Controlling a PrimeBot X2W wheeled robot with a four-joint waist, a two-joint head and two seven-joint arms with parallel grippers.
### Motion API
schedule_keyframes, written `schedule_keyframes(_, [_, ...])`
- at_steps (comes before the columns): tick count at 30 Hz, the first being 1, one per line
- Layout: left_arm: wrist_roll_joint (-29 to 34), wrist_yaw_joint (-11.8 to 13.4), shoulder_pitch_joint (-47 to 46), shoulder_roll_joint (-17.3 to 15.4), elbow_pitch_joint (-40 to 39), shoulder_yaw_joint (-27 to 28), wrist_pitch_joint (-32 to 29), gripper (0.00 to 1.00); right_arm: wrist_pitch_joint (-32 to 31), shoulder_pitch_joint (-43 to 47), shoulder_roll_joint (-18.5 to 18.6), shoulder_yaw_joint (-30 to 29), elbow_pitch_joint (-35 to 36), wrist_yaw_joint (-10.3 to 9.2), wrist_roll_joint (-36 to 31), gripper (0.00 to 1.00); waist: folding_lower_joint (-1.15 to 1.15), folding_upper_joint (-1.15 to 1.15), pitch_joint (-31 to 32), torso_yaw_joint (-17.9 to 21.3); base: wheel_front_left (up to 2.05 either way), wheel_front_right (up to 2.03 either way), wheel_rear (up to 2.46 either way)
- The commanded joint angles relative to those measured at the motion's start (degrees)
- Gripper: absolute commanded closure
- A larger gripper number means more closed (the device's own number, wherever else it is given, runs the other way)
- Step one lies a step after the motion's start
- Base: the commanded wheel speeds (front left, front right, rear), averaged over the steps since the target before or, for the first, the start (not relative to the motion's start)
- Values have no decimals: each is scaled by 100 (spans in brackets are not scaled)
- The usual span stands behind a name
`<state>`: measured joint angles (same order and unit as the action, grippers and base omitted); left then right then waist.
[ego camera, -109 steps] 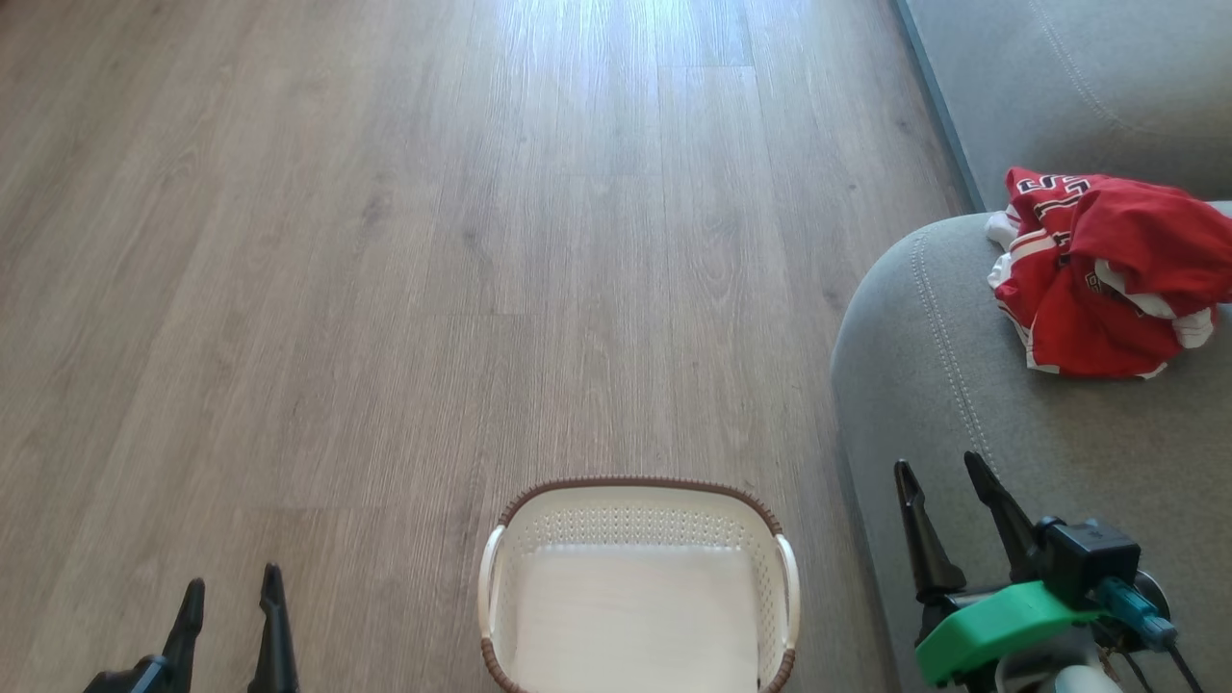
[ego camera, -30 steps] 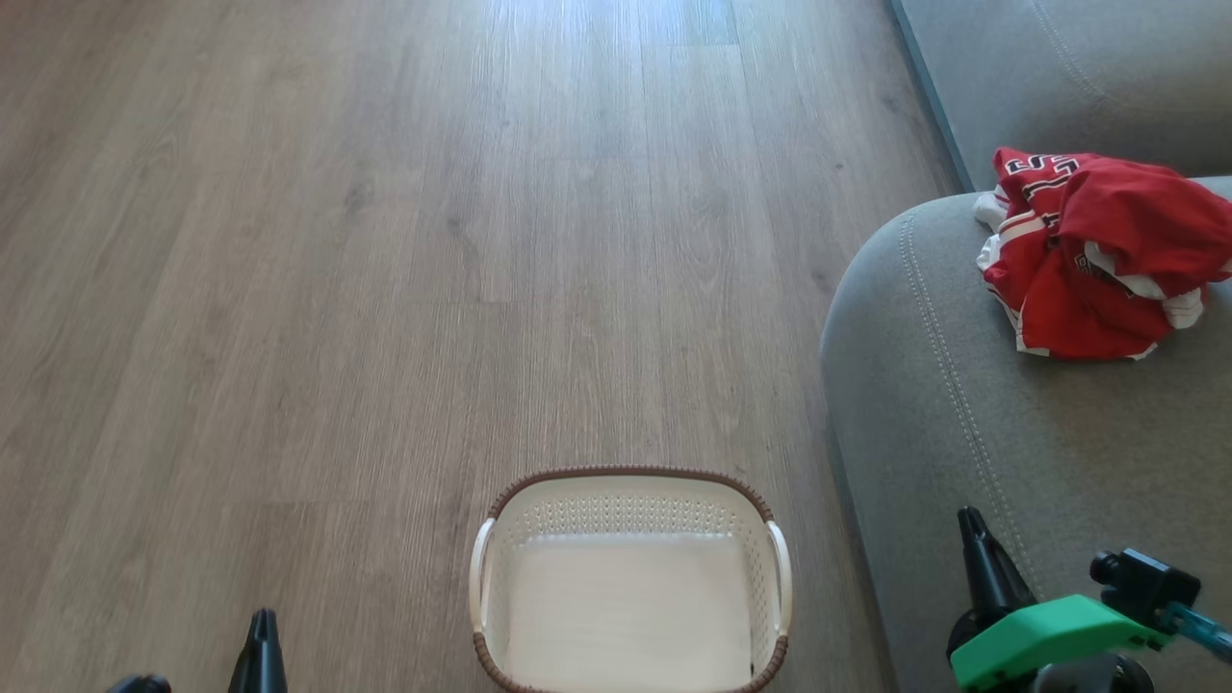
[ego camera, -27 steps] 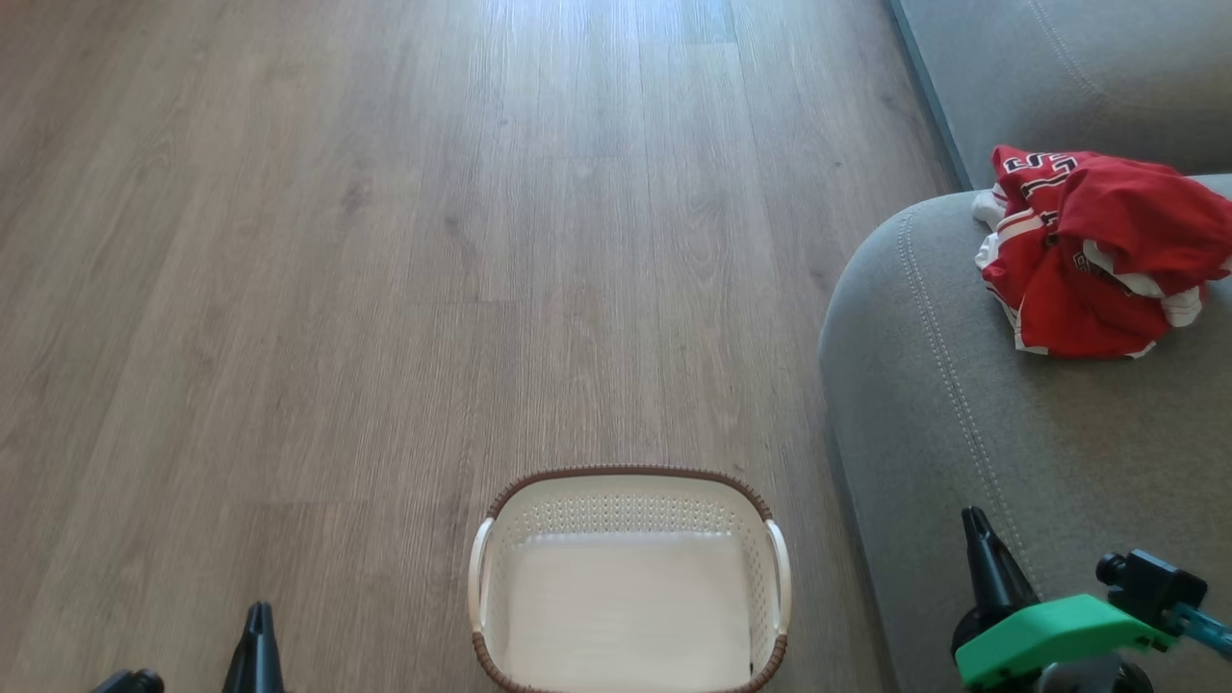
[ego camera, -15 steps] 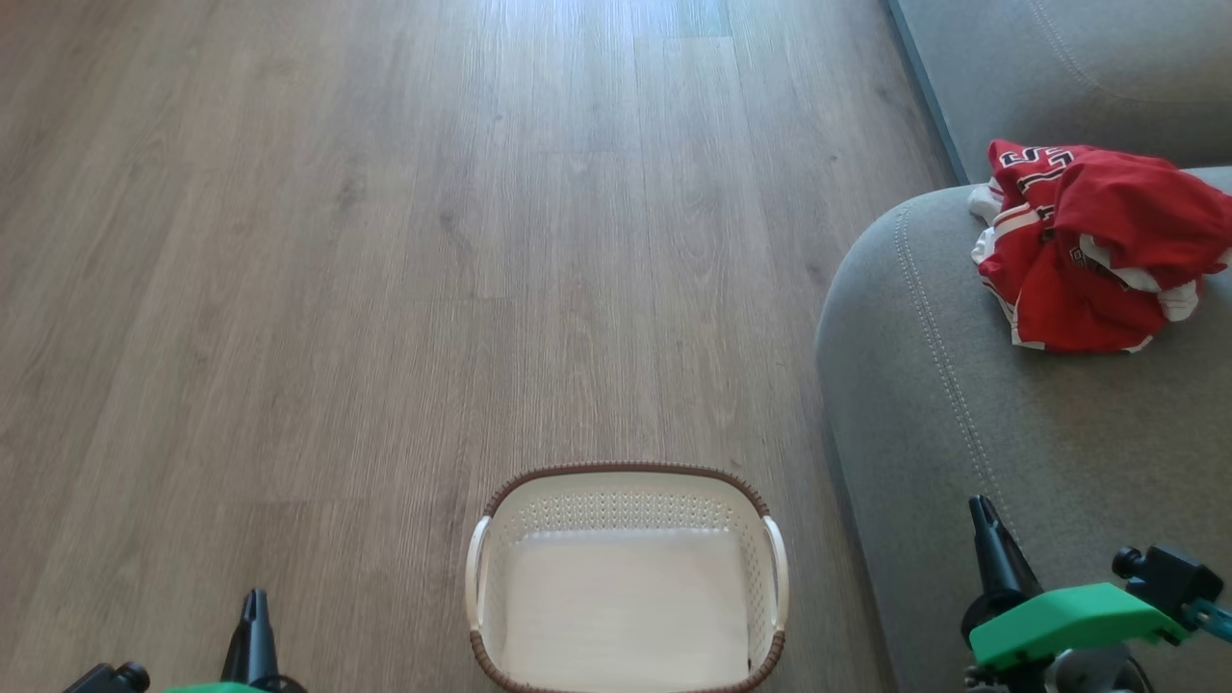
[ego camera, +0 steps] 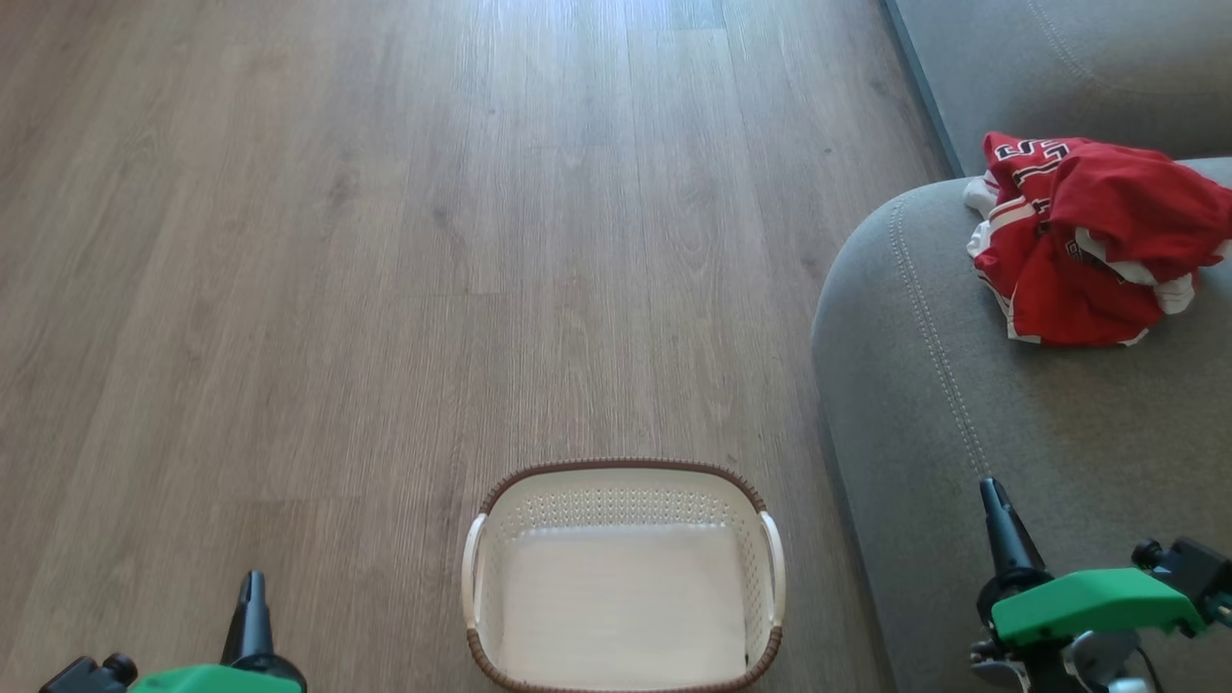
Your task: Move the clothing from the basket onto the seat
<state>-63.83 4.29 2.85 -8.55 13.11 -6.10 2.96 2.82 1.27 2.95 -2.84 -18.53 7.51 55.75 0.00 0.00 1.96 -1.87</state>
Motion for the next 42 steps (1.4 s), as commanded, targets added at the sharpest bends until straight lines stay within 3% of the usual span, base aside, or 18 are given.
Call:
schedule_keyframes(1, [-159, -87, -295, -9, -205, 230, -56, 100, -72, -362, 34, 34, 226, -1, 224, 100, 0, 0, -7, 7, 0, 0, 0])
schedule_keyframes(42, [-2186, -536, -729, 418, -374, 1009, -714, 100, -605, -748, 127, -124, 324, -2, 2937, 100, 0, 0, -137, 145, 0, 0, 0])
